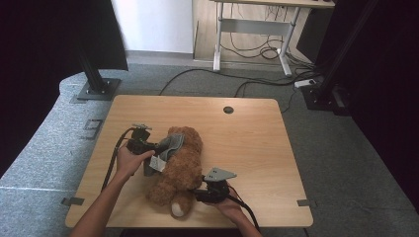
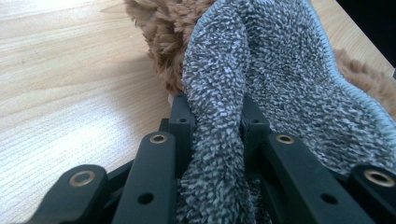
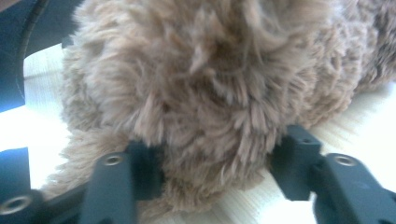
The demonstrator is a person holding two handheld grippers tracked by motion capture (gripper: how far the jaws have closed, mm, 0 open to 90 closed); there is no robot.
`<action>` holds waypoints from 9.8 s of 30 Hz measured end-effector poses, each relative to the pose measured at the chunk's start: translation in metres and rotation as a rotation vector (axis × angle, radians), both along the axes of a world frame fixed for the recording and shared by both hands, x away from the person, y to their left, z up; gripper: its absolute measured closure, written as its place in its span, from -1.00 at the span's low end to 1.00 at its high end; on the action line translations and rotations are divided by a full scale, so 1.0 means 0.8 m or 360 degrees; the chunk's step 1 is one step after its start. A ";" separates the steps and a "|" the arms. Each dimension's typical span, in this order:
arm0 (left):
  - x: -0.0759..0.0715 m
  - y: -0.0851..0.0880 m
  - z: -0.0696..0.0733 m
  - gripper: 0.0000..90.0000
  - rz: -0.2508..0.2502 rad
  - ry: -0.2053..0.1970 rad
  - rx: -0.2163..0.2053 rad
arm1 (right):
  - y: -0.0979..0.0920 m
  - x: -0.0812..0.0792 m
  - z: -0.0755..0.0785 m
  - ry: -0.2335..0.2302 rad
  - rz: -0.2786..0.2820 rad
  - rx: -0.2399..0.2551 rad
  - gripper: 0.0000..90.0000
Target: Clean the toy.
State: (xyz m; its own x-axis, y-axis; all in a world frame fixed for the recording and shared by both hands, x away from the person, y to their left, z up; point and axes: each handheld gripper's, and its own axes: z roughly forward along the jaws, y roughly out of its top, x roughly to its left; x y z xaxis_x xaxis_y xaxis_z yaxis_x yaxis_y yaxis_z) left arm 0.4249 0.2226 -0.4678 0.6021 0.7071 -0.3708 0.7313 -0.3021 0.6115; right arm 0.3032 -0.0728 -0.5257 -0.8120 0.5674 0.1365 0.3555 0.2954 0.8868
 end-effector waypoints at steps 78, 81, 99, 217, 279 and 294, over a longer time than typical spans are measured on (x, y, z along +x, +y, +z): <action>0.002 -0.060 0.010 0.60 -0.0145 -0.0062 -0.0133 | 0.003 0.003 -0.009 0.0176 -0.0052 -0.0168 -0.15; -0.001 -0.055 0.011 0.60 -0.0143 -0.0062 -0.0130 | 0.002 0.000 -0.006 0.0113 -0.0006 -0.0185 0.23; 0.008 -0.075 0.056 0.60 -0.0225 -0.0144 -0.0244 | -0.015 -0.008 0.002 0.0073 0.0124 -0.0194 0.51; -0.130 -0.044 0.064 0.61 -0.0477 -0.0302 -0.0344 | -0.015 0.010 0.000 0.0119 -0.0184 0.0021 0.85; -0.081 -0.038 0.083 0.60 -0.0322 -0.0236 -0.0299 | -0.018 -0.003 0.019 0.0061 -0.0044 -0.0162 0.61; -0.036 -0.109 0.067 0.59 -0.0360 -0.0088 -0.0166 | -0.002 -0.004 0.009 0.0063 0.0021 -0.0219 0.61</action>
